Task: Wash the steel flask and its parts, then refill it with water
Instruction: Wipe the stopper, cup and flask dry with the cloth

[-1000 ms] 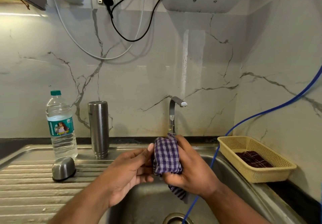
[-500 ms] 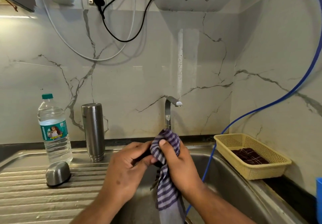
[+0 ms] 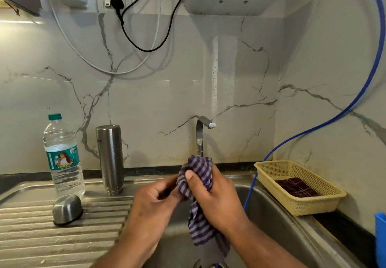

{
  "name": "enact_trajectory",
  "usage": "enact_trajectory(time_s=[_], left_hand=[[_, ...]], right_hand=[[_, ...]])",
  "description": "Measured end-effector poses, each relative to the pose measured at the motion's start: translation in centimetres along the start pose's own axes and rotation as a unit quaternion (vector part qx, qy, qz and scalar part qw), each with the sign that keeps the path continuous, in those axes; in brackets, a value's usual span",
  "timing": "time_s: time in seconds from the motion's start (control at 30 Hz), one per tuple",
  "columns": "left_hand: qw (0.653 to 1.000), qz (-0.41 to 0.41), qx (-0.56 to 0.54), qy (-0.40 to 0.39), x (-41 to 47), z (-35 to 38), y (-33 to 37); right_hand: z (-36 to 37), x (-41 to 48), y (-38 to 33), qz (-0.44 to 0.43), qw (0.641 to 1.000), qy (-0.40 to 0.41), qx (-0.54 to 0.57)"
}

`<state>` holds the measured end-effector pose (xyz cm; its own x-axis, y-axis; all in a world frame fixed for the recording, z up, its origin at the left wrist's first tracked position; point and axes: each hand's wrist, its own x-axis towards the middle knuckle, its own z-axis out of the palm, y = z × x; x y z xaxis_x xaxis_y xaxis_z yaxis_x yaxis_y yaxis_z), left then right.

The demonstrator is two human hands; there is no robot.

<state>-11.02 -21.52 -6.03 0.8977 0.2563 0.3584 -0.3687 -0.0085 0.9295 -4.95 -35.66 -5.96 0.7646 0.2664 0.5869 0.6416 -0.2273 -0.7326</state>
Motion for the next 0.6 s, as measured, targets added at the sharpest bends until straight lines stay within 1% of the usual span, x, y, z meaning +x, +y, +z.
enact_trajectory(time_s=[0.03,0.07,0.1,0.13,0.17,0.23,0.27,0.33,0.4,0.47,0.53,0.6], left_hand=[[0.994,-0.067,-0.083,-0.005,0.1,-0.1,0.4],[0.981,-0.127,-0.145,-0.014,0.1,-0.3,0.8],[0.968,-0.169,-0.182,-0.026,0.0,-0.7,1.2],[0.961,-0.188,-0.199,-0.044,-0.1,-1.1,1.3],[0.959,-0.194,-0.198,-0.056,0.0,-1.4,1.4],[0.972,-0.159,-0.161,-0.07,0.1,-1.4,1.3],[0.982,-0.123,-0.128,-0.064,0.2,-1.3,1.0],[0.997,-0.035,-0.044,-0.047,0.3,-1.2,0.5],[0.998,0.041,0.024,-0.049,0.6,-1.5,-0.1],[0.992,0.094,0.073,-0.046,0.7,-1.8,-0.4],[0.987,0.117,0.102,-0.043,0.7,-1.8,-0.4],[0.989,0.103,0.101,-0.037,0.7,-1.7,-0.6]], right_hand=[[-0.3,0.1,0.4,-0.051,0.997,-0.02,-0.047],[-0.7,0.2,0.8,-0.099,0.99,-0.048,-0.093],[-0.9,0.3,1.0,-0.141,0.978,-0.071,-0.133],[-1.0,0.4,1.4,-0.171,0.969,-0.086,-0.158],[-1.0,0.4,1.7,-0.185,0.966,-0.087,-0.16],[-0.8,0.1,1.5,-0.173,0.976,-0.059,-0.119],[-0.5,0.0,1.2,-0.144,0.985,-0.045,-0.085],[0.1,-0.1,0.6,-0.055,0.998,-0.033,0.001],[0.4,0.1,0.3,0.013,0.997,-0.03,0.07],[0.5,0.2,-0.1,0.057,0.99,-0.041,0.122],[0.5,0.2,-0.1,0.087,0.983,-0.053,0.151],[0.5,0.2,-0.1,0.108,0.976,-0.063,0.176]])
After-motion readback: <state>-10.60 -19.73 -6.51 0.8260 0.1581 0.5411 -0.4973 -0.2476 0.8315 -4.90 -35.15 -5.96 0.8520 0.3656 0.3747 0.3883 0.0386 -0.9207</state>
